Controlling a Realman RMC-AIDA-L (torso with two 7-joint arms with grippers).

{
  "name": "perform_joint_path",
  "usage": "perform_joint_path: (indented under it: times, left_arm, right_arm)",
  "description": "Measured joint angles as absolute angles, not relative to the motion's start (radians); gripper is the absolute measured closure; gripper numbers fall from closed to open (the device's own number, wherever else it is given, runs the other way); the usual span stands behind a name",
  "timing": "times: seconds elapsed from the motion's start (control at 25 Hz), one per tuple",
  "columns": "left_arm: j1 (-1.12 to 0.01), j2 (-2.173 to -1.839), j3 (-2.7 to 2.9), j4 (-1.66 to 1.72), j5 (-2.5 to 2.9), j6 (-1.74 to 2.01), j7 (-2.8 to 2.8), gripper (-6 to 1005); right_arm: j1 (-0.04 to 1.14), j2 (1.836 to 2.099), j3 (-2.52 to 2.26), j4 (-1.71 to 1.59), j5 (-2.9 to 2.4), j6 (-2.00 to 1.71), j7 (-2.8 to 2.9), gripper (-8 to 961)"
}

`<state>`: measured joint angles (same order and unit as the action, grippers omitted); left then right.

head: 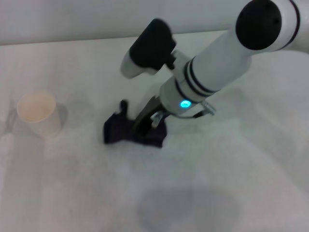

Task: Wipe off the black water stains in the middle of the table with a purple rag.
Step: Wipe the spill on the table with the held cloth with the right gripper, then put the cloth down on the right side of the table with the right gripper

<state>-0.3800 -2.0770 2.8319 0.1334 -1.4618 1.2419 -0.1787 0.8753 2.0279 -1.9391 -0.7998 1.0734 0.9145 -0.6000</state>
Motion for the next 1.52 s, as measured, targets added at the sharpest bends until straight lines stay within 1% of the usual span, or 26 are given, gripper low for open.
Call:
perform_joint_path:
  times: [0.08, 0.36, 0.64, 0.88, 1.08, 1.2, 1.36, 1.52]
  left_arm:
    - [-0.38, -2.077, 2.832, 0.133, -1.462, 1.245, -0.179, 126]
    - [-0.381, -2.077, 2.838, 0.128, -1.462, 1.246, -0.181, 126]
    - [-0.375, -2.077, 2.837, 0.127, -1.462, 1.249, -0.18, 126]
    - [-0.37, -2.077, 2.832, 0.126, -1.462, 1.249, -0.181, 127]
    - [-0.37, -2.077, 2.832, 0.126, -1.464, 1.249, -0.181, 127]
    - [-0.37, -2.077, 2.832, 0.124, -1.467, 1.249, -0.181, 127]
    - [-0.37, -2.077, 2.832, 0.116, -1.469, 1.249, -0.181, 127]
    - [-0.37, -2.077, 2.831, 0.114, -1.47, 1.249, -0.181, 126]
  right_arm:
    - [0.895, 2.028, -2.002, -0.779, 1.185, 0.932, -0.642, 875]
    - [0.893, 2.028, -2.023, -0.751, 1.207, 0.882, -0.645, 877]
    - [0.889, 2.022, -1.908, -0.612, 1.137, 0.778, -0.64, 876]
    - [0.868, 2.015, -1.819, -0.593, 1.067, 0.76, -0.64, 874]
    - [0.839, 2.015, -1.694, -0.602, 0.934, 0.768, -0.625, 840]
    - [0.814, 2.009, -1.621, -0.62, 0.903, 0.781, -0.621, 820]
    - [0.752, 2.002, -1.582, -0.719, 0.891, 0.832, -0.658, 793]
    - [0.681, 2.009, -1.551, -0.821, 0.884, 0.863, -0.718, 766]
